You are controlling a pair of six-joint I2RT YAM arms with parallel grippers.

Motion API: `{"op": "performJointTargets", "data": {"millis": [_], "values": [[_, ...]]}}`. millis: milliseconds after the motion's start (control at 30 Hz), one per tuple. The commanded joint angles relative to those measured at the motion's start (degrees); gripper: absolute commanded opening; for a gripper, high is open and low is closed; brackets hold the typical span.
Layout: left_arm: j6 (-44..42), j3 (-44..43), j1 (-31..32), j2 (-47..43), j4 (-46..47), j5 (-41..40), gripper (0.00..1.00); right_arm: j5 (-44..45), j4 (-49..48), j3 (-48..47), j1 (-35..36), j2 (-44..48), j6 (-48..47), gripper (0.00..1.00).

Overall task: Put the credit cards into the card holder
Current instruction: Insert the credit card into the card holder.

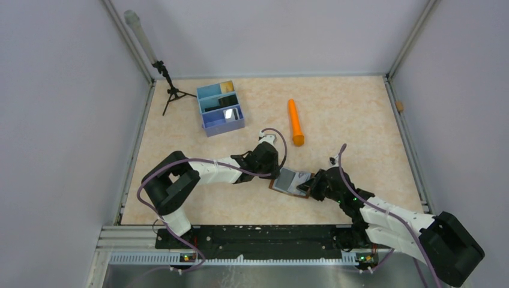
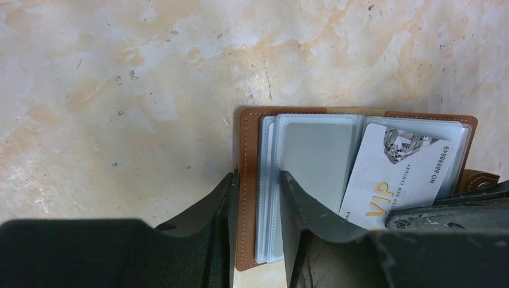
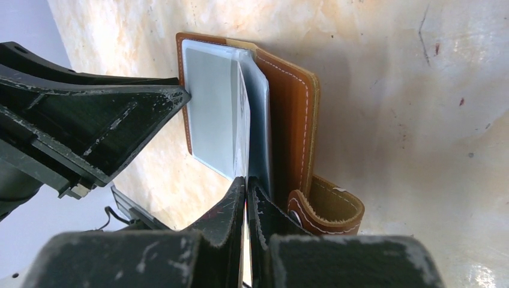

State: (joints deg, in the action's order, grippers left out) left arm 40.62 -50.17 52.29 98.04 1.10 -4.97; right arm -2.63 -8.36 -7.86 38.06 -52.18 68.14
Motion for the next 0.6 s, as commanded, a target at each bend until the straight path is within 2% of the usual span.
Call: {"op": "performJointTargets", "data": {"millis": [0, 567], "values": [[-0.69, 0.07, 0.27, 2.02, -5.41, -1.36, 0.33, 1.49, 1.92, 0.3, -0.53, -1.43, -1.04, 0.0], [-1.07, 0.13, 0.29, 1.46, -5.05, -0.93, 0.32, 0.41, 0.8, -1.1, -0.53, -8.1, -2.88, 0.0]]}}
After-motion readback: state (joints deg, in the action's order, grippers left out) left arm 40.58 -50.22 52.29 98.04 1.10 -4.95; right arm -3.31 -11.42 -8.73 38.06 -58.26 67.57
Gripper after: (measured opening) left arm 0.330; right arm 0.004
